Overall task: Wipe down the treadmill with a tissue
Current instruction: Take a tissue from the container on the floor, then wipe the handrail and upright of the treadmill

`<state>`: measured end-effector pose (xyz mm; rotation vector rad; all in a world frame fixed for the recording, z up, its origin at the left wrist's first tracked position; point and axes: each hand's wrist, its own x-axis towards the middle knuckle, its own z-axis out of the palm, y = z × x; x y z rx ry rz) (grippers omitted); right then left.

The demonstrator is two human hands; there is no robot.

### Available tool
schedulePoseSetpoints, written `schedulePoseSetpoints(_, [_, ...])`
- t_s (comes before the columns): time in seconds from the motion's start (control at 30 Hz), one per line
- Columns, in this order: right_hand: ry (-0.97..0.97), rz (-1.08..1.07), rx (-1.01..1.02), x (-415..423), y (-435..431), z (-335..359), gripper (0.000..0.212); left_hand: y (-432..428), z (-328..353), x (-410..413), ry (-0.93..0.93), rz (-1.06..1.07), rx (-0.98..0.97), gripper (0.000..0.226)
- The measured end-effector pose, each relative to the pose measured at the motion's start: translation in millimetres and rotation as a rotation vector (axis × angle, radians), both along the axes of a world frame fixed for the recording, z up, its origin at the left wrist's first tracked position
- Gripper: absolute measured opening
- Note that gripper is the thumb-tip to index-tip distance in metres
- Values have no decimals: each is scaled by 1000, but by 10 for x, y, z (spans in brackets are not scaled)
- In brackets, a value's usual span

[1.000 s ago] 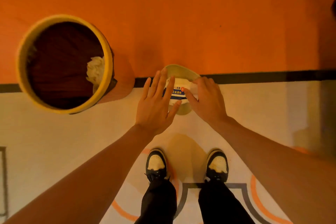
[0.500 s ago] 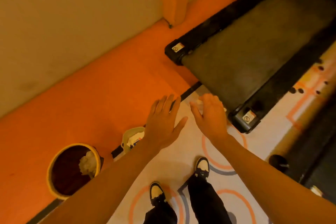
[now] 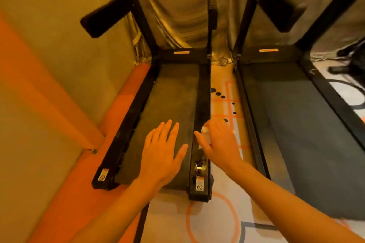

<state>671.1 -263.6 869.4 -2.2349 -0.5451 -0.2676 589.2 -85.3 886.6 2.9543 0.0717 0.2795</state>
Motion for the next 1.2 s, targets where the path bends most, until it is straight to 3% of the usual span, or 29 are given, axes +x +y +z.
schedulePoseSetpoints(0.2, [-110, -43, 92, 1387, -522, 328, 55, -392, 476, 1583, -60, -78, 108, 82])
schedulePoseSetpoints(0.37, [-192, -96, 92, 2648, -613, 526, 29, -491, 781, 2765, -133, -59, 119, 88])
schedulePoseSetpoints(0.7, [-320, -142, 28, 4937, -384, 1021, 24, -482, 1091, 5131, -170, -82, 118, 94])
schedulePoseSetpoints(1.0, [-305, 50, 206, 7203, 89, 1149, 40, -255, 1121, 7104, -222, 146, 51, 93])
schedulePoseSetpoints(1.2, [-234, 370, 367, 8346, 655, 1193, 16, -74, 959, 7832, -169, 267, -21, 93])
